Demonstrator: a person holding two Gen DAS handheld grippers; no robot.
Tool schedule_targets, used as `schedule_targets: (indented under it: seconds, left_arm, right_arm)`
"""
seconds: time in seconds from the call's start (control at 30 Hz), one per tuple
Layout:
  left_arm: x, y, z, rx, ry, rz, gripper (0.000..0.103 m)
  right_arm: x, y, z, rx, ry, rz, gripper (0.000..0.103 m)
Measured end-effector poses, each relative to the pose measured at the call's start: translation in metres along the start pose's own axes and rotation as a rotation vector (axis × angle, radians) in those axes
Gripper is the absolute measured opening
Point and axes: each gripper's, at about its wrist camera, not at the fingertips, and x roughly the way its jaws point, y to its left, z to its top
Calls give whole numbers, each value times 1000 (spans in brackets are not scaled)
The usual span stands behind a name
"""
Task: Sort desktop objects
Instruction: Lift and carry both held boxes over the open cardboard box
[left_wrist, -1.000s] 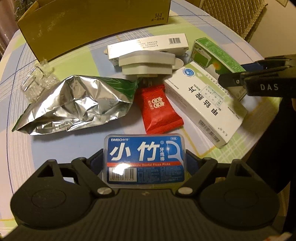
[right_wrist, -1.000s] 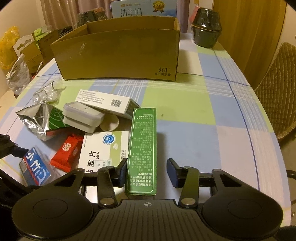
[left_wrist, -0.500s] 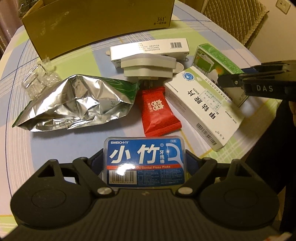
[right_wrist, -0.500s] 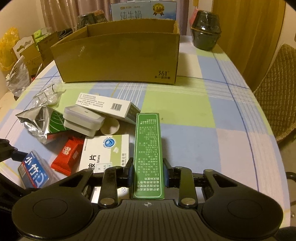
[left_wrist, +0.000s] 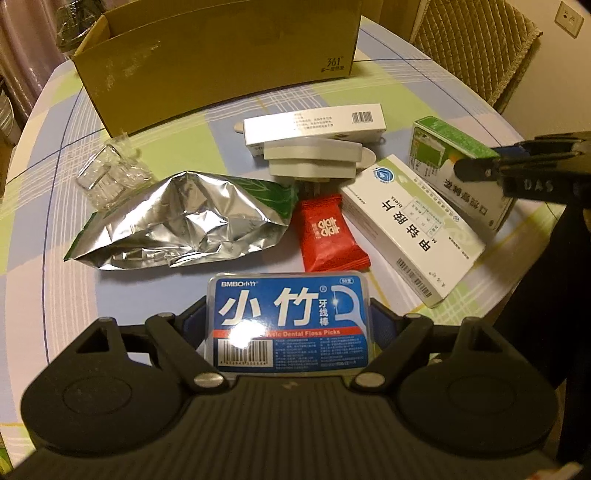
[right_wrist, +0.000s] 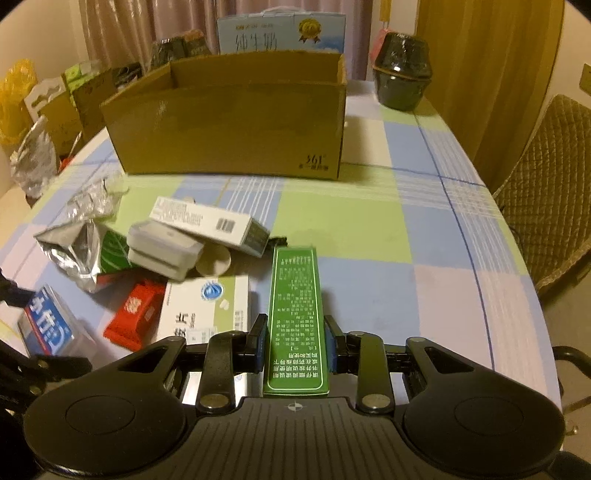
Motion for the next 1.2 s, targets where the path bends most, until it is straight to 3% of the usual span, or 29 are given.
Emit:
schedule_targets:
  seconds: [0.5,0.93,1.2]
  left_arm:
    - [1,1,6,-10,-9,-8,83]
    - [-24,4,16,-11,-55,18,83]
    - [-53,9,37,-18,-113,34,83]
  right_arm:
    - [35,-1,3,-19,64,-9,27]
    - [-12,-2,18,-4,-46,-13,27]
    - [-41,6,44,-13,-101,16,27]
